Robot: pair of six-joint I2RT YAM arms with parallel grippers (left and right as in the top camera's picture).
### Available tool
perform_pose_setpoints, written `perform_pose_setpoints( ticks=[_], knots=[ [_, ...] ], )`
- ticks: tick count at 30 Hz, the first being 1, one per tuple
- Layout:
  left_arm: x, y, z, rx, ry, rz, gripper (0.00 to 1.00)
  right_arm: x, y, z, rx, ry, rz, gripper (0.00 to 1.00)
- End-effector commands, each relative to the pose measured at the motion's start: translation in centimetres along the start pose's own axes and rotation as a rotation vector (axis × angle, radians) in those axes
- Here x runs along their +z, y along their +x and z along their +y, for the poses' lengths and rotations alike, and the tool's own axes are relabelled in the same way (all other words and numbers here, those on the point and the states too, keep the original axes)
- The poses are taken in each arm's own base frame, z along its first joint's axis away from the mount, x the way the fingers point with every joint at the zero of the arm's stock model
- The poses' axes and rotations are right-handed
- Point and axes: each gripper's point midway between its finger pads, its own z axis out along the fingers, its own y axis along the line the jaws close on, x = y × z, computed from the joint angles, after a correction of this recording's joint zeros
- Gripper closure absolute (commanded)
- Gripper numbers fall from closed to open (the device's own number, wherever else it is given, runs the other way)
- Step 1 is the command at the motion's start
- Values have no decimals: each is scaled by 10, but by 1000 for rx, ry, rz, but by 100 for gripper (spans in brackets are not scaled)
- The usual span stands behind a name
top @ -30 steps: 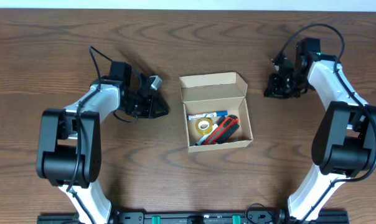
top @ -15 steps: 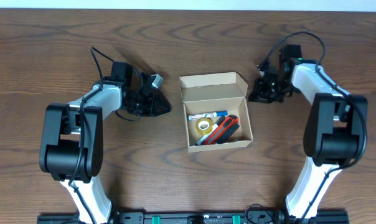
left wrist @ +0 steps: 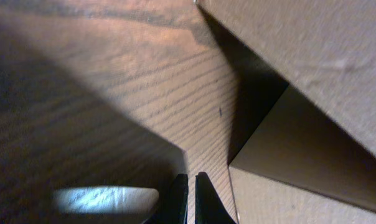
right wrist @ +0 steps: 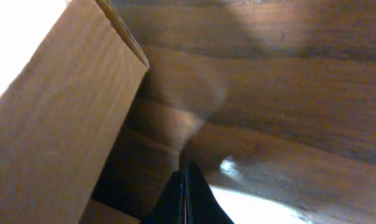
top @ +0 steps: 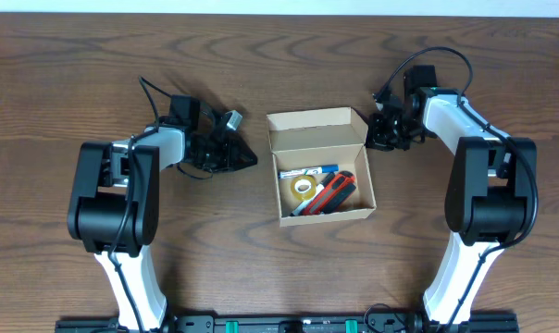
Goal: Pack container
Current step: 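Push the box lid upward and over with both grippers to close it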
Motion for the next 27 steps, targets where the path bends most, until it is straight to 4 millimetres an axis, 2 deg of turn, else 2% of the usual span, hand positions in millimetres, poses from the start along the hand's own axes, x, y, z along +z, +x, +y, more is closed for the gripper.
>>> perform_pose_setpoints(
  ticks=[1,6,19,27],
  knots=[
    [6,4,2,-76,46,13,94,9,3,1,40,-18,16,99],
    [5,-5,-10,-77,112,-11,94,9,-4,6,55,-45,-10,99],
    [-3,-33,-42,-113,282,-65,94,3,-21,42,31,-250,-64,99],
    [-5,-36,-49,-131,322,-62,94,0,-24,48,37,-290,-70,99]
  ],
)
